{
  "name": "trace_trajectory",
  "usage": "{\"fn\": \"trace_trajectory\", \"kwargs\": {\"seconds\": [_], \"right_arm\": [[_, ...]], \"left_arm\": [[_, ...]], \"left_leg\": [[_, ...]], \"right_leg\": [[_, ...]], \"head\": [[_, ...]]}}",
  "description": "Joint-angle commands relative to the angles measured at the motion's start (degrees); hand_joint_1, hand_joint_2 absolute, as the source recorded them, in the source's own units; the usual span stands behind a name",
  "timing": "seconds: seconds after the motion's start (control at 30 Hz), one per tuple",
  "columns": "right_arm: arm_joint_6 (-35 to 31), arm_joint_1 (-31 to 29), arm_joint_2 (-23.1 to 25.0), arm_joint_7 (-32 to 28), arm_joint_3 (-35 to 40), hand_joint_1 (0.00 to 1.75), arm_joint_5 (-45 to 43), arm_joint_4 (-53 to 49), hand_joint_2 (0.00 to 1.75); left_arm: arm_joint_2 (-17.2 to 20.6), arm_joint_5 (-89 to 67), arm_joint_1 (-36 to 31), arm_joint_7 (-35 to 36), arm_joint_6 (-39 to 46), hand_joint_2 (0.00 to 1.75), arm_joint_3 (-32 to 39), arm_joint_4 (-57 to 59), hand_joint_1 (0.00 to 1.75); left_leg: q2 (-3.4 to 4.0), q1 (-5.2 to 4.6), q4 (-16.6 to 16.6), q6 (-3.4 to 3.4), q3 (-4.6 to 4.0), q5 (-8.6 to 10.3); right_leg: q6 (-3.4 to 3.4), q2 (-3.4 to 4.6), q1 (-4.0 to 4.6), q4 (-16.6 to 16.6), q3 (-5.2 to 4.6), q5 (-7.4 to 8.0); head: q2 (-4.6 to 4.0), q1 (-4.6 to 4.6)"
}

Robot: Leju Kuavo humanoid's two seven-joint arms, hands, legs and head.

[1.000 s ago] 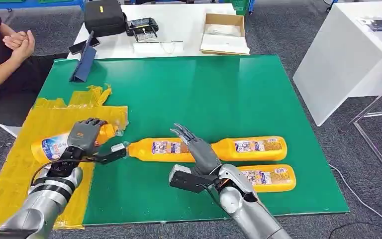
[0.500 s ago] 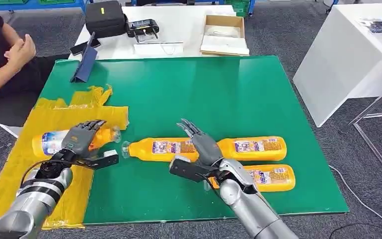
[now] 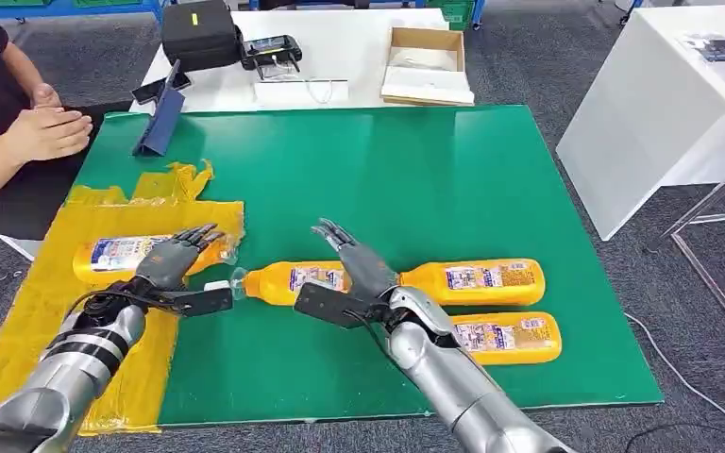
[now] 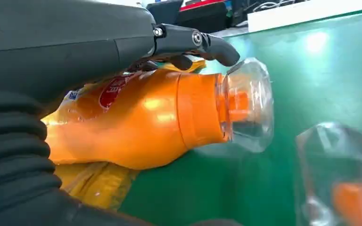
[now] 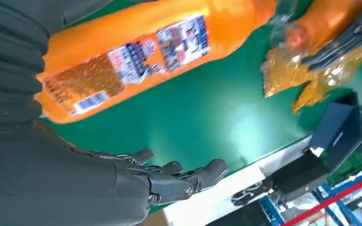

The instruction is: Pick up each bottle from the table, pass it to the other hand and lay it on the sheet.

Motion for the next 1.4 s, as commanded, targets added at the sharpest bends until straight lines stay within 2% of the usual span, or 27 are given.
{"fn": "trace_trajectory", "kwargs": {"seconds": [0.03, 0.23, 0.37, 0.4, 0.43, 0.77, 0.87, 0.97, 1.07, 1.17, 1.4], "right_arm": [[0.7, -4.3, 2.0, 0.1, 1.3, 0.0, 0.3, 9.2, 1.75], [-0.6, -6.3, 3.5, 1.3, 2.6, 0.0, 1.0, 12.9, 1.75], [-1.3, -6.6, 3.5, 3.1, 5.3, 0.0, 0.3, 13.5, 1.75], [-1.9, -6.3, 3.5, 3.4, 5.6, 0.0, 0.4, 13.9, 1.75], [-2.2, -6.2, 3.5, 3.3, 5.6, 0.0, 0.5, 14.2, 1.75], [-2.3, -6.1, 3.5, 3.1, 5.5, 0.0, 0.5, 14.4, 1.75], [-3.2, -6.5, 3.4, 4.3, 5.4, 0.0, 2.3, 16.3, 1.75], [-3.3, -7.9, 3.4, 4.9, 4.4, 0.0, 3.9, 18.2, 1.75], [-1.6, -8.7, 3.5, 6.1, 4.2, 0.0, 5.5, 19.8, 1.75], [-0.6, -8.8, 3.5, 7.2, 5.0, 0.0, 6.3, 20.9, 1.75], [-0.8, -10.6, 3.5, 10.3, 6.9, 0.0, 8.8, 23.4, 1.75]], "left_arm": [[-1.1, 4.9, -3.8, -1.5, -1.2, 0.0, -1.4, 4.3, 0.0], [-3.2, 11.8, -5.3, -4.0, -3.4, 0.0, 1.4, 4.2, 0.0], [-5.2, 21.9, -4.7, -6.1, -8.7, 0.0, 7.1, 1.8, 0.0], [-5.7, 26.7, -3.1, -7.1, -12.4, 0.0, 9.3, -0.9, 0.0], [-5.6, 27.0, -2.5, -7.2, -12.6, 0.0, 9.2, -1.8, 0.0], [-5.5, 27.1, -2.2, -7.1, -12.7, 0.0, 9.2, -2.0, 0.0], [-6.6, 39.8, -0.8, -8.8, -23.3, 0.0, 14.7, -5.3, 0.0], [-7.8, 46.8, 0.1, -8.3, -28.4, 0.0, 17.5, -8.9, 0.0], [-8.7, 48.9, 1.2, -8.1, -29.9, 0.0, 17.0, -11.7, 0.0], [-8.6, 49.3, 0.6, -8.6, -30.5, 0.0, 16.0, -9.3, 0.0], [-8.6, 50.7, 2.0, -11.4, -32.7, 0.0, 15.8, -10.2, 0.0]], "left_leg": [[-0.27, 0.06, 0.0, -0.02, 0.04, 0.01], [-0.32, 0.06, 0.0, -0.03, -0.05, 0.03], [-0.26, 0.04, 0.0, -0.01, -0.06, 0.03], [-0.38, 0.07, 0.0, -0.02, -0.02, 0.03], [-0.2, 0.02, 0.0, -0.01, -0.03, 0.02], [-0.27, 0.04, 0.0, -0.02, -0.01, 0.03], [-0.23, 0.04, 0.0, -0.02, -0.01, 0.01], [-0.24, 0.06, 0.0, -0.01, -0.04, 0.0], [-0.29, 0.04, 0.0, -0.01, -0.03, 0.01], [-0.3, 0.02, 0.0, 0.0, 0.0, 0.01], [-0.24, 0.02, 0.0, -0.02, -0.01, 0.01]], "right_leg": [[-0.06, 0.05, 0.02, 0.0, 0.09, -0.02], [-0.06, 0.0, 0.03, 0.0, 0.01, -0.02], [-0.03, -0.04, 0.03, 0.0, 0.0, -0.01], [-0.06, -0.04, 0.04, 0.0, 0.07, -0.02], [-0.03, -0.01, 0.01, 0.0, 0.0, -0.01], [-0.05, 0.05, 0.01, 0.0, 0.04, -0.01], [-0.05, 0.09, 0.01, 0.0, 0.03, -0.01], [-0.05, 0.08, 0.03, 0.0, 0.02, -0.01], [-0.04, 0.03, 0.02, 0.0, 0.03, -0.03], [-0.05, 0.03, -0.01, 0.0, 0.05, -0.03], [-0.05, 0.06, -0.01, 0.0, 0.03, -0.02]], "head": [[0.0, 0.0], [0.0, 0.02], [0.0, 0.02], [0.0, 0.02], [0.0, 0.0], [0.0, 0.02], [0.0, 0.0], [0.0, 0.0], [0.0, 0.0], [0.0, 0.0], [0.0, 0.02]]}}
